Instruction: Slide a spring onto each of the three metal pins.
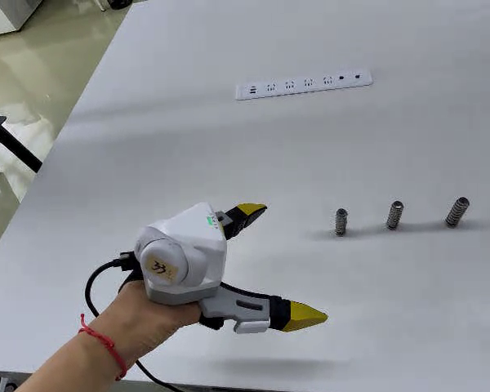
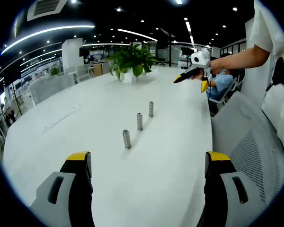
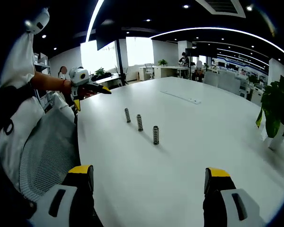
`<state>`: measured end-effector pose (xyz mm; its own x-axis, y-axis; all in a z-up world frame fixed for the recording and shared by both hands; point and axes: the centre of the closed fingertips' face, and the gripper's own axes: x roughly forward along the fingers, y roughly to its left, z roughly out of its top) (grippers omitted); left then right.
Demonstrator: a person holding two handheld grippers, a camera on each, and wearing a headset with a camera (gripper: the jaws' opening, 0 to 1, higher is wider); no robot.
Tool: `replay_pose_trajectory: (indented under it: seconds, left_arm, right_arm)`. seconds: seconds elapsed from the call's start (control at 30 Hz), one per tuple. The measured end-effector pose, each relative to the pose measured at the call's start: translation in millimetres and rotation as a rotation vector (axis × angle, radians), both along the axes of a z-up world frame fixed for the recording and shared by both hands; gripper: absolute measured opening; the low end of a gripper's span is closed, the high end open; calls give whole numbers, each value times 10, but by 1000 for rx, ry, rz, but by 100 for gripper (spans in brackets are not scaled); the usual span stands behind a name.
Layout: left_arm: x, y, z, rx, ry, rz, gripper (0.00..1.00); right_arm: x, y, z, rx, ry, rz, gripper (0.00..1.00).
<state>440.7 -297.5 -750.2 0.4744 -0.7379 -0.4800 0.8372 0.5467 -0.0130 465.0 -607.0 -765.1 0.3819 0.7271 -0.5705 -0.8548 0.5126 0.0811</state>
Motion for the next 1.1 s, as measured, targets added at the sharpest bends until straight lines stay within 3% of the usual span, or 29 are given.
replay_pose_trajectory:
  seconds: [1.1]
  left_arm:
    - [-19,2,-21,-1,4,-7,99]
  right_arm:
    - [-38,61,19,-9,4,16,95]
